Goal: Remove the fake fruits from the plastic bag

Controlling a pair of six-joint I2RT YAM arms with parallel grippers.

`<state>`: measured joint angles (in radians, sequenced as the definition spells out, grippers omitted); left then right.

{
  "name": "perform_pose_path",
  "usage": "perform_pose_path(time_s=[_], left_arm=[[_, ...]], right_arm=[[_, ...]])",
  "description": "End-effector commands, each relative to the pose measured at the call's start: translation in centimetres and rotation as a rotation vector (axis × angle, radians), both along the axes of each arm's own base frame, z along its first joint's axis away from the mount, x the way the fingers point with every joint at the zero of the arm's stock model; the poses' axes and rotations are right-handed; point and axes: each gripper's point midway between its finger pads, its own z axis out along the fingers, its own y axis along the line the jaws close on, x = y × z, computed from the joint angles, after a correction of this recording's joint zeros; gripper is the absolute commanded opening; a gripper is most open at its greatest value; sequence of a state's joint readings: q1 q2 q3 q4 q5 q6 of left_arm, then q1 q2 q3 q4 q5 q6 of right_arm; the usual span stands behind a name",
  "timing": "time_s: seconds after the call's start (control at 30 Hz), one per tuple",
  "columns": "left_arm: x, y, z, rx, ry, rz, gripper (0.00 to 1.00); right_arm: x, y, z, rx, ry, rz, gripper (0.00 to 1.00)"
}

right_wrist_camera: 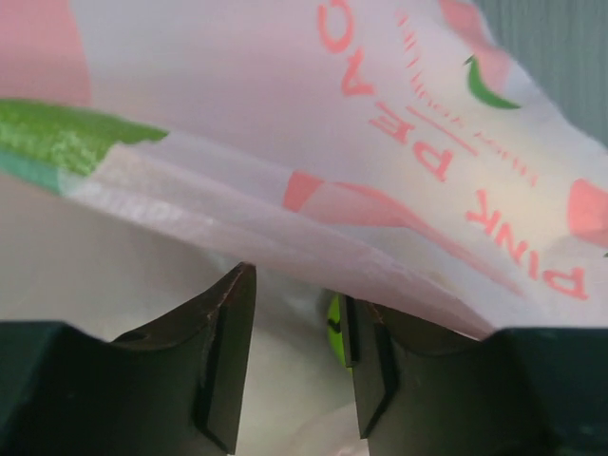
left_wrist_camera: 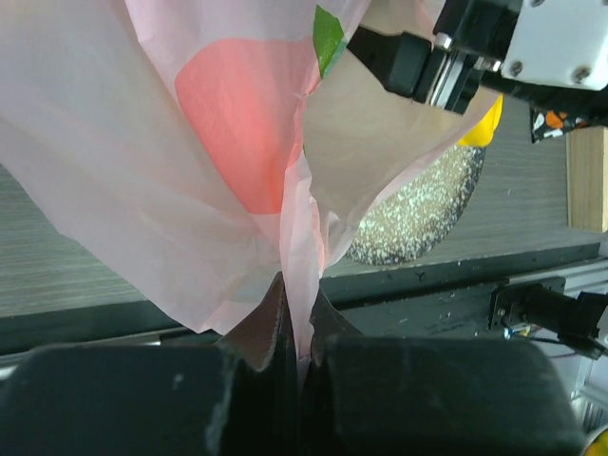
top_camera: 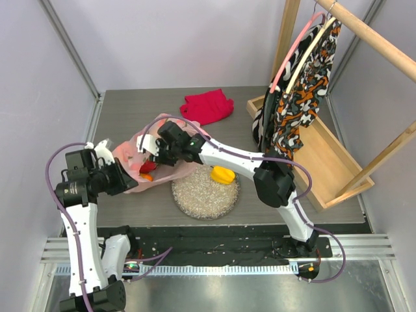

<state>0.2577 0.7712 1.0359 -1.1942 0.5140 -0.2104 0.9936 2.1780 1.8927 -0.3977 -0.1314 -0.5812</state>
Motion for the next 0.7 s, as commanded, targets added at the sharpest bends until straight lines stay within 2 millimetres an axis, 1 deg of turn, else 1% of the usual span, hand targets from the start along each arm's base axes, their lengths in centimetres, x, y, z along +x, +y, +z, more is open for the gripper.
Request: perform_pose_path(time_s=[0.0,0.03,0.1,0.13,0.2,0.3,0.33,0.43,0.47,0.5,0.57,0.6,0.63,0.67], left_arm=[[-1.9,-1.2,1.2,-0.024,-0.005,-0.069,0.01],[-2.0,-1.3,1.5,-0.023,-0.013,-0.076,0.0],[-2.5,-1.4,1.7,-0.02,-0.004,-0.097,0.0],[-2.6,-1.4,2.0,-0.012,-0.011,-0.104,0.0],[-3.2,-1.6,2.2,-0.011,-0.002,-0.106,0.0],[-3.7,-1.8,2.5,-0.011,-0.016,-0.112,0.0],[-3.7,-1.8,2.4,-0.011,-0.018,-0.11,0.0],[-3.5,-1.8,2.3,-0.013,-0.026,-0.114,0.0],[-3.5,-1.9,2.2,-0.018,-0.023,-0.117,0.0],[-3.5,-1.9,2.2,-0.019,-0.026,-0.118,0.0],[-3.5,-1.9,2.2,-0.018,-0.029,-0.12,0.0],[-3.5,-1.9,2.1,-0.021,-0.026,-0.119,0.0],[-3.5,-1.9,2.2,-0.019,-0.026,-0.118,0.0],[-3.5,-1.9,2.1,-0.018,-0.026,-0.118,0.0]], right_arm=[[1.4,1.7,1.9,0.017,-0.148,0.072,0.49],[1.2,1.9,0.8,0.001,-0.136,0.088,0.5],[1.1,2.4,0.4,0.0,-0.136,0.103,0.52],[0.8,2.6,-0.6,-0.018,-0.126,0.123,0.53],[0.5,3.0,-1.0,-0.032,-0.128,0.152,0.56],[-0.2,3.2,-2.6,-0.085,-0.139,0.21,0.6],[-0.3,2.9,-3.5,-0.122,-0.152,0.231,0.62],[-0.4,2.5,-5.2,-0.17,-0.147,0.265,0.63],[-0.4,2.5,-5.4,-0.18,-0.159,0.281,0.63],[-0.5,2.5,-6.2,-0.2,-0.166,0.292,0.61],[-0.4,2.9,-6.4,-0.206,-0.195,0.326,0.43],[-0.6,3.1,-6.7,-0.206,-0.193,0.34,0.37],[-0.5,3.1,-6.6,-0.201,-0.194,0.347,0.31],[-0.5,3.3,-6.4,-0.196,-0.197,0.352,0.16]])
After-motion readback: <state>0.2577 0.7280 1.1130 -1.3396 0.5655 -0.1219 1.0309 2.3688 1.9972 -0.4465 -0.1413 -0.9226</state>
